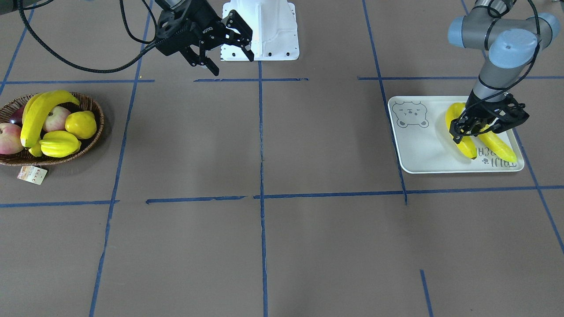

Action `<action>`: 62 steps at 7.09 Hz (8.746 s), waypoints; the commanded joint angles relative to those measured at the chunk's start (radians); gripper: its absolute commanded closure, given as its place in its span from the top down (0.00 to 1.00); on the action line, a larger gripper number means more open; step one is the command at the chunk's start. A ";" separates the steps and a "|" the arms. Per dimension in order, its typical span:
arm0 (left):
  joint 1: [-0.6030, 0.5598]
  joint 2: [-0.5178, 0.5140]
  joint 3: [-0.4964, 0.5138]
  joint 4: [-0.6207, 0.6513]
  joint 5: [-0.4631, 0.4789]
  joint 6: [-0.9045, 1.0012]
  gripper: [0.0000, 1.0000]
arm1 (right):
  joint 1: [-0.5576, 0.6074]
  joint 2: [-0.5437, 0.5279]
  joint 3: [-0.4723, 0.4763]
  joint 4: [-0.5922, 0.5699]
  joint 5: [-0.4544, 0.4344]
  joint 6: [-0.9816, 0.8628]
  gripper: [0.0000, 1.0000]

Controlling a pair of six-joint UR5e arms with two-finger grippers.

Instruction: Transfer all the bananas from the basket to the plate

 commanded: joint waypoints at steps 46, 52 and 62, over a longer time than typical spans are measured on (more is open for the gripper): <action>0.308 -0.622 -0.036 -0.413 -0.016 -0.725 0.99 | -0.079 -0.003 0.001 -0.064 0.114 -0.160 0.00; 0.333 -0.645 -0.014 -0.415 -0.003 -0.726 0.99 | -0.081 -0.003 0.003 -0.064 0.114 -0.160 0.00; 0.328 -0.633 -0.014 -0.404 -0.003 -0.702 0.00 | -0.078 -0.003 0.014 -0.064 0.112 -0.125 1.00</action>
